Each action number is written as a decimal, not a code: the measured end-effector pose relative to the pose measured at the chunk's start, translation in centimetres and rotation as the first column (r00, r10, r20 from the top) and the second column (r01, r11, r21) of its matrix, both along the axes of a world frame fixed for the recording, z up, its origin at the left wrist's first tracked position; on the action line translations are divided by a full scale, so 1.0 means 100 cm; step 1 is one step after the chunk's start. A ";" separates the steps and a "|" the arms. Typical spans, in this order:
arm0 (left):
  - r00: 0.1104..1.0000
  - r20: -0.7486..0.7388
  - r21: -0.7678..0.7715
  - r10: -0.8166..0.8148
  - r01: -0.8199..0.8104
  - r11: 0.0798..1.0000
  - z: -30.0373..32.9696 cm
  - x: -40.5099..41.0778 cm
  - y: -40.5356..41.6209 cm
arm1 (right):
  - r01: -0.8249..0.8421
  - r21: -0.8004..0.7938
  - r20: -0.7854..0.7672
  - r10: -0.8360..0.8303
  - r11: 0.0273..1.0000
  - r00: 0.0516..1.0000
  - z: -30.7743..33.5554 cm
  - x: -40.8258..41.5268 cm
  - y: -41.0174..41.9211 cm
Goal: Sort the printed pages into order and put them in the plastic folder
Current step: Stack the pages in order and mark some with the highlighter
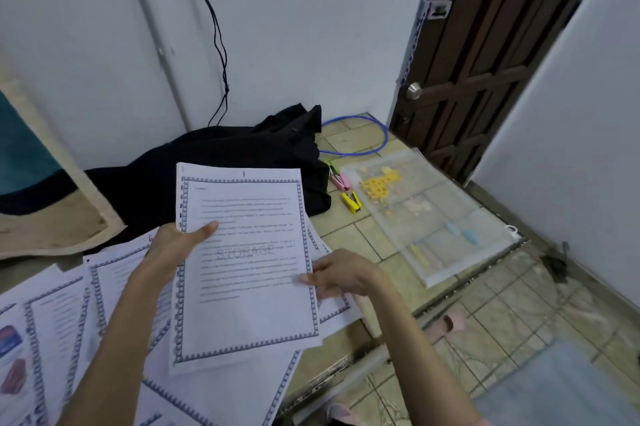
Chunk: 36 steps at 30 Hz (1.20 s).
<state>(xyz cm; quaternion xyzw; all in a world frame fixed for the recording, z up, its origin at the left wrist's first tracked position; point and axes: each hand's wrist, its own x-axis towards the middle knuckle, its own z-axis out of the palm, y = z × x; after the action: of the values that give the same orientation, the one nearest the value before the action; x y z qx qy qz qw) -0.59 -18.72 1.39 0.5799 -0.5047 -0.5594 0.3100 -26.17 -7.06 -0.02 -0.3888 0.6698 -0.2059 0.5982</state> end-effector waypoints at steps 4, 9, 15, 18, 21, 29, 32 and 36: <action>0.999 -0.016 -0.014 -0.036 0.036 0.999 0.002 0.005 0.005 | 0.147 -0.324 -0.592 -0.321 0.935 0.739 0.023 -0.050 -0.055; 0.998 -0.050 -0.054 -0.046 0.043 0.998 0.008 0.009 0.014 | 0.088 -0.234 -0.803 -0.244 0.968 0.543 -0.005 -0.061 -0.094; 0.996 -0.062 -0.082 -0.071 0.066 0.994 0.012 0.012 0.021 | 0.111 -0.249 -0.777 -0.266 0.962 0.571 -0.019 -0.068 -0.101; 0.994 -0.059 -0.091 -0.089 0.083 0.992 0.013 0.014 0.024 | 0.326 -0.376 -0.476 -0.483 0.867 0.735 -0.001 -0.062 -0.101; 0.993 -0.073 -0.105 -0.091 0.083 0.991 0.014 0.015 0.025 | 0.388 -0.538 -0.084 -0.505 0.749 0.859 0.043 -0.040 -0.099; 0.989 -0.055 -0.193 -0.139 0.126 0.973 0.022 0.009 0.038 | -0.690 -0.555 -0.773 0.019 0.465 0.634 0.140 0.051 -0.109; 0.987 -0.052 -0.216 -0.150 0.136 0.967 0.027 0.007 0.042 | -0.748 -0.453 -0.770 0.209 0.486 0.602 0.152 0.063 -0.115; 0.984 -0.058 -0.224 -0.166 0.150 0.963 0.032 0.003 0.044 | -0.789 -0.441 -0.722 0.354 0.427 0.595 0.158 0.075 -0.114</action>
<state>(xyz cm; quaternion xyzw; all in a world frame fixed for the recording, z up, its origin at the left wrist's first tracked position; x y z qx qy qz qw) -0.34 -14.30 4.61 0.4785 -0.5956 -0.5451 0.3452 -18.65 -18.48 15.75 -0.8448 0.4777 -0.1112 0.2137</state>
